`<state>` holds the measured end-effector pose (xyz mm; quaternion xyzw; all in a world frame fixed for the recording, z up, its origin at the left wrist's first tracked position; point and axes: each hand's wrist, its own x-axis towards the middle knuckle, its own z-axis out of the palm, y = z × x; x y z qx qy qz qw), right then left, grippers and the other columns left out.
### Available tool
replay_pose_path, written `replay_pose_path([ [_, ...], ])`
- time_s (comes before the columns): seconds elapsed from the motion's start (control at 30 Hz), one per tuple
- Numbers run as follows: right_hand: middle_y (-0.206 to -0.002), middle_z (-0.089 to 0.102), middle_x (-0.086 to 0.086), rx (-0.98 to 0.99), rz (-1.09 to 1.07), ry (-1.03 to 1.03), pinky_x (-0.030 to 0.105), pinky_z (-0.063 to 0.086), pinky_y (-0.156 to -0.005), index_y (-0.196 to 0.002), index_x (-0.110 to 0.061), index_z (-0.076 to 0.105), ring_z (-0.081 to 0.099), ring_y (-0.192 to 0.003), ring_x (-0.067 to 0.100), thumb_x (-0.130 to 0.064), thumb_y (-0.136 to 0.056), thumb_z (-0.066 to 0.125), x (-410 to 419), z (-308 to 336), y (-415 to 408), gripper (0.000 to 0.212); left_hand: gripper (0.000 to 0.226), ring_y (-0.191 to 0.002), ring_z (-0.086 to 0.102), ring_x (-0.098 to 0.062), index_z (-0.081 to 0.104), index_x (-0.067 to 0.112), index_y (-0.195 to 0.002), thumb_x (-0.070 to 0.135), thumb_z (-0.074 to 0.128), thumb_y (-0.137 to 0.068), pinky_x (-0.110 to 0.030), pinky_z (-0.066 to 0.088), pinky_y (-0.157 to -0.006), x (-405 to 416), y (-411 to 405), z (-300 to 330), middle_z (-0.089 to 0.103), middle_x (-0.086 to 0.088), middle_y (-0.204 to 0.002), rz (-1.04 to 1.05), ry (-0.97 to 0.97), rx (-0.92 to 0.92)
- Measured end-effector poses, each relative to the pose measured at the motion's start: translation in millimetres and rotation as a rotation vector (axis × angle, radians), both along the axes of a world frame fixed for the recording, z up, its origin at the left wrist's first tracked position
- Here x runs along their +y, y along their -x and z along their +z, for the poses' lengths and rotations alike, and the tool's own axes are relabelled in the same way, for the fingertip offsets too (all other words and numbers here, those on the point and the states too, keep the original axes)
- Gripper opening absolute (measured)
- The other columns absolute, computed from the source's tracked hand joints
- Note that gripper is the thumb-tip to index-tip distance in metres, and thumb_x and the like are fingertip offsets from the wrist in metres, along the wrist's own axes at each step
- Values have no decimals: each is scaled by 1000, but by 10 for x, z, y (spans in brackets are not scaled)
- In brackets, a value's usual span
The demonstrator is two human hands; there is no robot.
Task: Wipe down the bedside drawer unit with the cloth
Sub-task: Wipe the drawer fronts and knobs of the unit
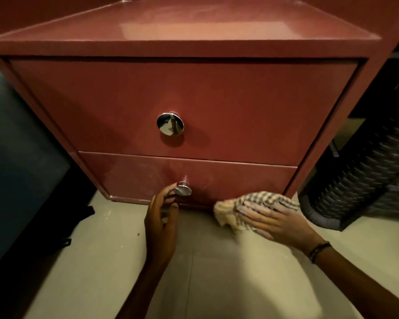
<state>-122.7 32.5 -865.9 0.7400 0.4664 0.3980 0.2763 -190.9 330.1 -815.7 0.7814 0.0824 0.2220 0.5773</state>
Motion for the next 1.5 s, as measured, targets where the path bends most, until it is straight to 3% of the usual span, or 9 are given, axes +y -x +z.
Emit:
replay_pose_path([
  [0.17,-161,8,4,18,-19,24,32,11,-112,-149,-17,26,11,-147,20,-32,-101,29,-370,111,70,50,44,-99,59,3,58,22,-126,18,51,-83,-6,44,-70,68,33,16,63,6,-119,-58,-21,10],
  [0.4,-153,30,0,-31,69,-251,34,16,-112,-143,-24,39,23,-141,19,-35,-100,39,585,515,-132,44,39,-98,58,7,55,21,-123,14,51,-85,-4,44,-71,22,14,26,63,5,-114,-31,-18,-12],
  [0.5,-153,25,1,-33,66,-119,34,12,-113,-146,-22,30,20,-141,20,-33,-98,39,793,308,-168,50,38,-99,59,4,56,22,-122,13,50,-85,-4,44,-71,51,23,37,63,9,-113,-46,-32,-18],
  [0.63,-158,15,5,30,95,-3,35,2,-119,-149,-13,24,2,-148,22,-35,-98,43,478,9,-112,58,40,-101,59,2,60,20,-122,12,50,-84,-6,43,-72,75,22,46,64,7,-118,-65,-38,-12],
  [0.77,-159,18,5,-16,48,92,37,6,-118,-149,-16,29,15,-146,23,-41,-94,48,94,91,-54,64,40,-99,58,3,59,22,-123,16,50,-84,-6,43,-71,85,19,25,63,7,-119,-59,-35,6],
  [0.93,-156,25,0,-45,15,-227,35,17,-112,-145,-23,38,16,-147,20,-36,-99,39,295,462,-29,48,41,-102,59,-2,58,15,-126,16,52,-86,-6,44,-70,69,0,-7,63,0,-121,-29,-5,30],
  [1.07,-149,35,-4,-75,39,-393,34,21,-109,-144,-26,40,34,-136,15,-42,-94,48,849,645,-124,53,37,-101,59,1,58,22,-121,8,52,-87,-5,44,-70,40,11,34,64,1,-118,-30,-11,0],
  [1.3,-150,31,-2,55,90,-169,31,31,-98,-142,-20,38,19,-141,19,-35,-95,47,818,262,-114,50,39,-101,60,-4,60,18,-122,14,51,-84,-5,43,-70,67,13,29,65,0,-118,-42,-23,-2],
  [1.5,-156,24,2,152,53,-84,32,11,-116,-146,-14,34,17,-145,18,-37,-94,50,375,103,-7,60,42,-100,60,0,59,22,-124,15,50,-84,-7,44,-71,63,18,13,64,7,-119,-42,-14,17],
])
